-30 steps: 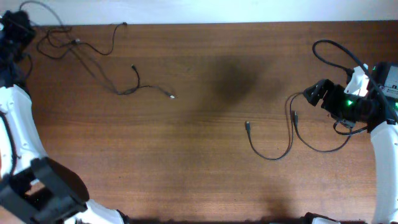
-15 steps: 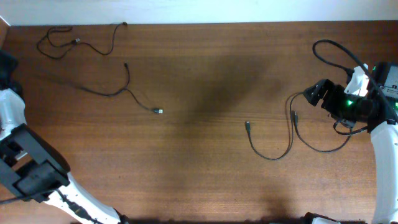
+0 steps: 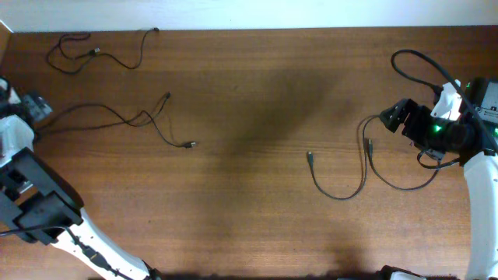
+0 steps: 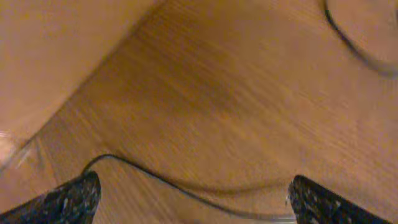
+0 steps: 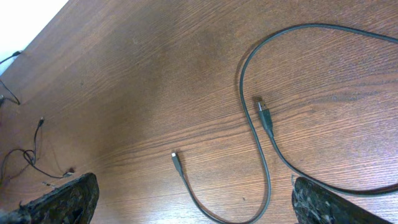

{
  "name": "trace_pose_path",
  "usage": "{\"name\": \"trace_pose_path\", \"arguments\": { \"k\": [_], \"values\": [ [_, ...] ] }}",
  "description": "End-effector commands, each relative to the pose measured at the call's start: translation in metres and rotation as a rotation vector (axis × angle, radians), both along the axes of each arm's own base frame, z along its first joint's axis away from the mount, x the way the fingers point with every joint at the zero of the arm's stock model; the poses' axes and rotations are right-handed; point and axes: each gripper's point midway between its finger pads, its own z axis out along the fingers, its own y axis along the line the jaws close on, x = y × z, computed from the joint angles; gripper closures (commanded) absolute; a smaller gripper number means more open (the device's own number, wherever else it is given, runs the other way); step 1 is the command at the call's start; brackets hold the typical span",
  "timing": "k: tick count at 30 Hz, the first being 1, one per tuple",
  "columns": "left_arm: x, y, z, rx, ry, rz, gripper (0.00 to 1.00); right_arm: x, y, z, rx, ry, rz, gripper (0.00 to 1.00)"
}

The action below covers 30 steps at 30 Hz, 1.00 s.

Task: Untangle cables

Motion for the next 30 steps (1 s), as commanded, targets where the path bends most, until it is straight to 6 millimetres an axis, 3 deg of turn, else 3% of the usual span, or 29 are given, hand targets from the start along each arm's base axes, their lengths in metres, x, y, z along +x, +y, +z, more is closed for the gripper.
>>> {"name": "trace_pose_path", "arguments": {
  "k": [1, 5, 8, 11, 17, 19, 24, 27, 29, 30],
  "values": [
    [0.01, -0.02, -0.002, 0.052, 0.091, -0.174, 0.01, 0.001, 0.0, 0.001, -0.015, -0.006, 0.009, 0.02],
    [0.018, -0.034, 0.009, 0.019, 0.048, -0.142, 0.01, 0.001, 0.0, 0.001, -0.015, -0.006, 0.009, 0.02],
    [0.018, -0.041, 0.03, -0.024, -0.018, -0.068, 0.01, 0.001, 0.0, 0.001, -0.016, -0.006, 0.009, 0.02],
    [-0.048, -0.001, 0.031, 0.04, 0.048, 0.421, 0.01, 0.001, 0.0, 0.001, -0.015, -0.006, 0.009, 0.02],
    [-0.117, 0.021, 0.014, -0.024, 0.142, 0.633, 0.01, 0.001, 0.0, 0.001, -0.015, -0.006, 0.009, 0.02],
    [-0.13, 0.024, 0.002, -0.107, 0.131, 0.665, 0.01, 0.001, 0.0, 0.001, -0.015, -0.006, 0.009, 0.02],
    [-0.118, 0.022, -0.013, -0.32, 0.005, 0.584, 0.0, 0.001, 0.0, 0.001, -0.015, -0.006, 0.009, 0.02],
    [-0.114, 0.027, -0.013, -0.317, -0.02, 0.576, 0.13, 0.001, 0.0, 0.001, -0.015, -0.006, 0.009, 0.02],
    [-0.109, 0.027, -0.016, -0.313, -0.025, 0.569, 0.3, 0.001, 0.0, 0.001, -0.015, -0.006, 0.009, 0.02],
    [-0.105, 0.026, -0.02, -0.313, -0.024, 0.563, 0.3, 0.001, 0.0, 0.001, -0.015, -0.006, 0.009, 0.02]
  ]
}}
